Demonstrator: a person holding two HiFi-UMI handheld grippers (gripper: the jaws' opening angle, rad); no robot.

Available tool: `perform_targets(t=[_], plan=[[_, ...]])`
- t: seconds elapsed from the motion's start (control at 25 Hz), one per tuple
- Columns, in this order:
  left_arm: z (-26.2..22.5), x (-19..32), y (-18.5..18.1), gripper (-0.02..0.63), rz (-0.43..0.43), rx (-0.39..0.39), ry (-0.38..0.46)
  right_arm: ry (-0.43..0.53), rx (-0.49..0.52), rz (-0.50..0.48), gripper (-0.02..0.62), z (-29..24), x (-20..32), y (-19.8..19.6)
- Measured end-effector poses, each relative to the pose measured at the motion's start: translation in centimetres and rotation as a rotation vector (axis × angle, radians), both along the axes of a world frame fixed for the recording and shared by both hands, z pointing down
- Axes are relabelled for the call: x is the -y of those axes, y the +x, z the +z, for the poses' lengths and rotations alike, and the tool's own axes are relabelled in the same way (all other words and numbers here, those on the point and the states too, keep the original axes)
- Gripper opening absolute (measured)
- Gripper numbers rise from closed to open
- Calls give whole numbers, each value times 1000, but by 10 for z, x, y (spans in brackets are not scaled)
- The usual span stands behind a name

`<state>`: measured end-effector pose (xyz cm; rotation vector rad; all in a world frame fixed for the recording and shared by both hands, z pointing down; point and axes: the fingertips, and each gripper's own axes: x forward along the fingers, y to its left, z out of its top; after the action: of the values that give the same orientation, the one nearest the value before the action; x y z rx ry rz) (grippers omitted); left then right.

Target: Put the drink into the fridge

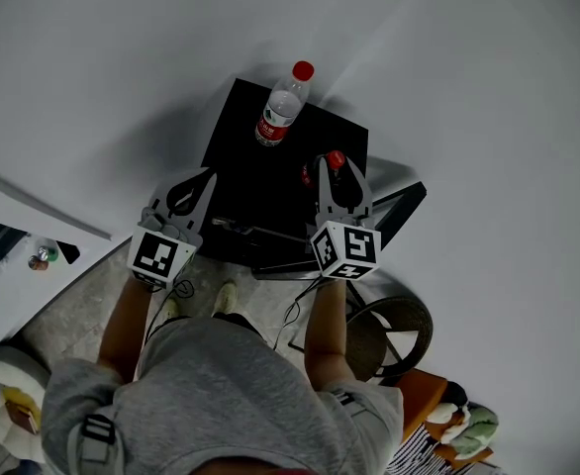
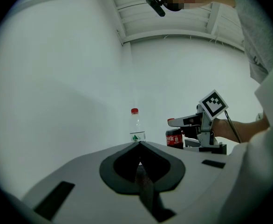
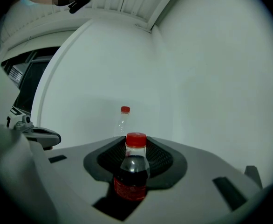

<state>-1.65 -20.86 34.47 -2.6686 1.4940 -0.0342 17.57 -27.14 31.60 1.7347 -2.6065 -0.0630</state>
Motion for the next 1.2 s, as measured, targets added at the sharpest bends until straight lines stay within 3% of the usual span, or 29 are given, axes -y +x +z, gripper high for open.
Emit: perform_targets(t=[0.16,0.44,1.2], plan=[[-3,-1,-3,5,10,-11,6,-10,-17,6,146,0,-2,-2],[-6,-5,-9,5,51,-25,12,58,-29,29,144,-33,-25,-3],[-6,-68,-29,5,296,-20,23,85,-34,191,144,-40,-156,-41]])
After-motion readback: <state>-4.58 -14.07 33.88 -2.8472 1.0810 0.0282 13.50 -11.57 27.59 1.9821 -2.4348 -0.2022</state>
